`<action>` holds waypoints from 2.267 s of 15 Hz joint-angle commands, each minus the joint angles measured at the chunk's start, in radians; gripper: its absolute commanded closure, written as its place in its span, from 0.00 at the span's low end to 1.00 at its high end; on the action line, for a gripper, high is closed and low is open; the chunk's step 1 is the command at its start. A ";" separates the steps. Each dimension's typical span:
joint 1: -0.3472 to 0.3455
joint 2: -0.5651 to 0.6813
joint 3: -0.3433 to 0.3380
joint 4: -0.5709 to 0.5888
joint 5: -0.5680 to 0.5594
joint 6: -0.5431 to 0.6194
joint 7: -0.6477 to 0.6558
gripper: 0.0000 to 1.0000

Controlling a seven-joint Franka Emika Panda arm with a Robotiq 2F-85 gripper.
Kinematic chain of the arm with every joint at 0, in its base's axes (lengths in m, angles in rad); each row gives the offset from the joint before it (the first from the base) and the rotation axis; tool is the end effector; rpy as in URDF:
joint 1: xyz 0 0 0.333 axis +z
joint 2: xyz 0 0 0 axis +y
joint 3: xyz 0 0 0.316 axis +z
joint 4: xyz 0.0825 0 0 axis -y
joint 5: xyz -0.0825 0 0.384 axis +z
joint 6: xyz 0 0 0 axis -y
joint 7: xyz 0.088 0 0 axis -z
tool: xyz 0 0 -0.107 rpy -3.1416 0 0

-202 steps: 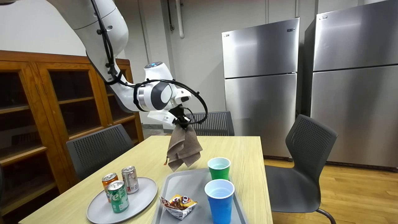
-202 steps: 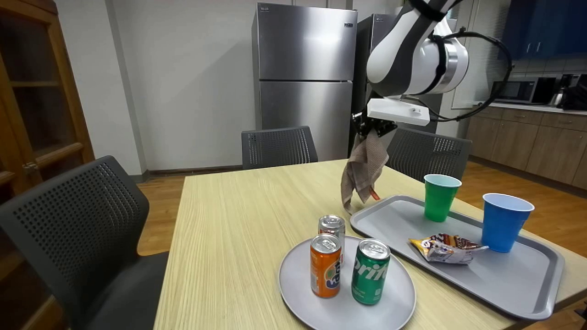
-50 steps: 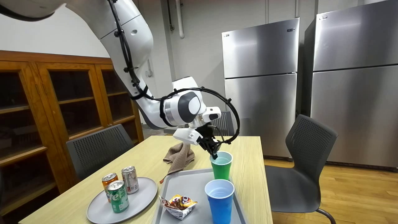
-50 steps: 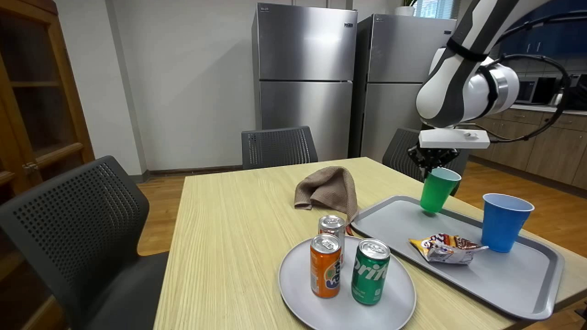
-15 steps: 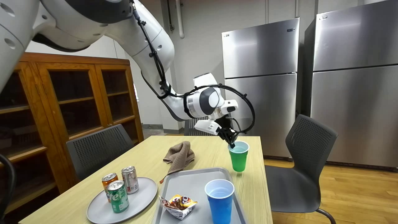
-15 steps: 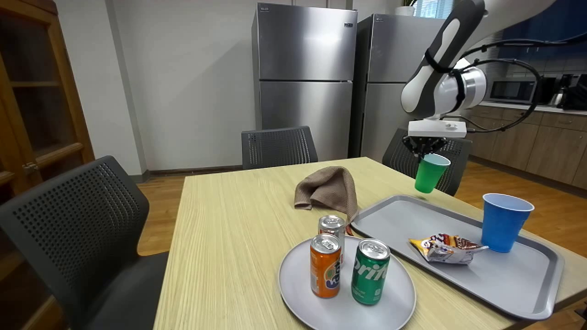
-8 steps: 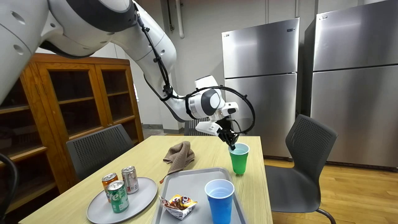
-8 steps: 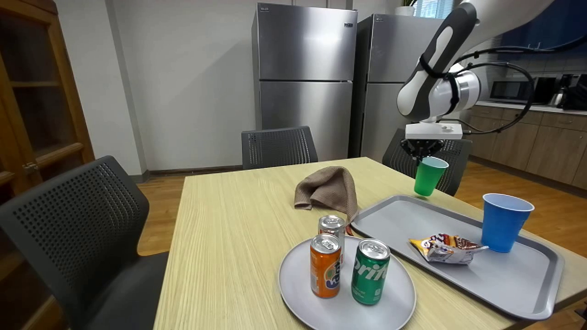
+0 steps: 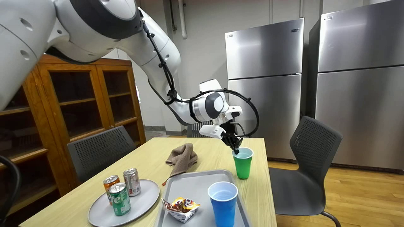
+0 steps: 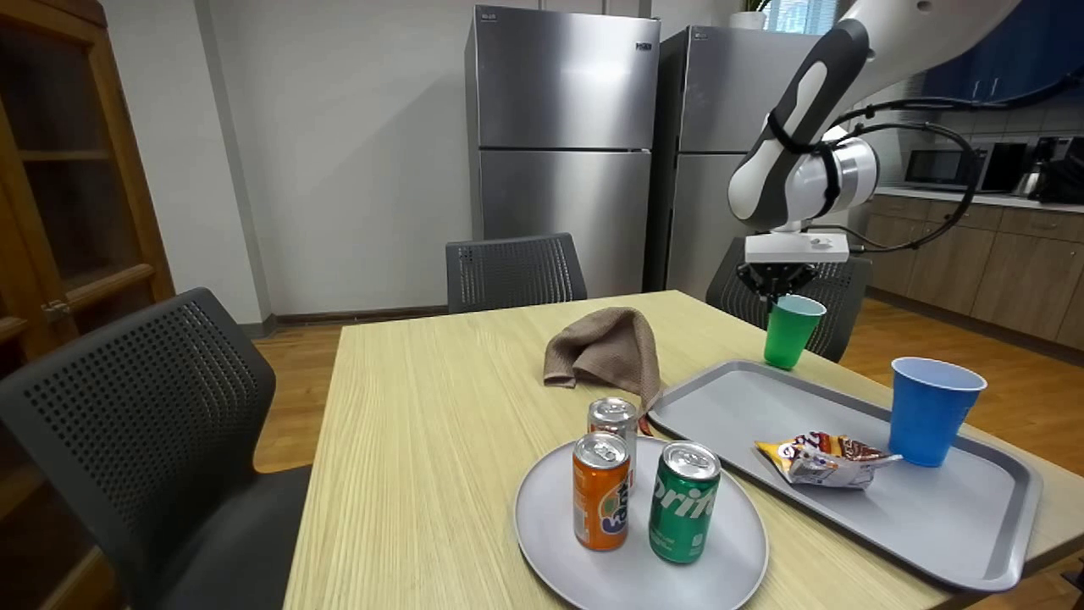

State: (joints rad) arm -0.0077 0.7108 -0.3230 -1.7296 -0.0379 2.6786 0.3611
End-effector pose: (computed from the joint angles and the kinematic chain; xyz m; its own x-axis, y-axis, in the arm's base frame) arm 0.6650 -0.1986 0.2157 0.8164 -0.4846 0.3140 -0.5424 -0.8302 0.1290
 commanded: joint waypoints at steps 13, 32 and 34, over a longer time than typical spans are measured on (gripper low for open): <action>-0.017 -0.102 0.038 -0.034 0.009 -0.044 -0.027 0.00; -0.062 -0.580 0.119 -0.535 0.025 -0.088 -0.174 0.00; -0.067 -0.621 0.124 -0.584 0.024 -0.088 -0.201 0.00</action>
State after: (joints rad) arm -0.0407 0.1860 -0.2324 -2.2245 -0.0273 2.6160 0.2237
